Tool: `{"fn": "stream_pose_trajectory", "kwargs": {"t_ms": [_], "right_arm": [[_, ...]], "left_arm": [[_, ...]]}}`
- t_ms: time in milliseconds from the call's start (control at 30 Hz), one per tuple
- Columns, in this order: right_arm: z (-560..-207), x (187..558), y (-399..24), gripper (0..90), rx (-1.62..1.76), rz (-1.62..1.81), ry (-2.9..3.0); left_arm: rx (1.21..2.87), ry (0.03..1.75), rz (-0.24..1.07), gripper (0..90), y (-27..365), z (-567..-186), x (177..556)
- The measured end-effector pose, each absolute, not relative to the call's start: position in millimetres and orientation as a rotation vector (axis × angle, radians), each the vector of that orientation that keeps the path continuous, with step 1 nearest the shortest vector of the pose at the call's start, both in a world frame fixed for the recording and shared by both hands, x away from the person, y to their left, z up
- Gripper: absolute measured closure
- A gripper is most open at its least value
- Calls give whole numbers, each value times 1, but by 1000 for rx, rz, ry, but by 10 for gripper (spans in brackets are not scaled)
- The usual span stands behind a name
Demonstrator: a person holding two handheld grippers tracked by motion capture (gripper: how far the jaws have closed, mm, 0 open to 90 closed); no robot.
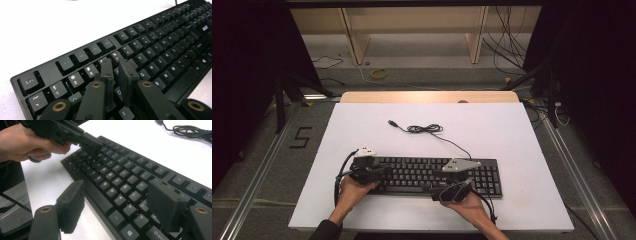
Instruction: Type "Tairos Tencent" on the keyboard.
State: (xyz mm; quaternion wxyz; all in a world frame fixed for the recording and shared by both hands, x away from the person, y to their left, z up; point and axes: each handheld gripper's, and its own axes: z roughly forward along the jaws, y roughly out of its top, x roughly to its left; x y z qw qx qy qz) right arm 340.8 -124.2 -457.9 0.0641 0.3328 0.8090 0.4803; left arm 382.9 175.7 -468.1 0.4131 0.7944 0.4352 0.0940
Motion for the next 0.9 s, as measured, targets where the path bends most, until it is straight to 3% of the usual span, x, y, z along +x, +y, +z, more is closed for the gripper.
{"fn": "stream_pose_trajectory", "kwargs": {"t_ms": [367,600,900], "right_arm": [[-457,342,-120,318,1000,1461,2444],[-456,346,-113,340,993,1467,2453],[-454,353,-100,435,987,1469,2470]], "left_arm": [[1971,1083,214,723,179,-465,377],[1941,1074,187,601,184,-463,372],[1901,1064,197,436,187,-461,364]]}}
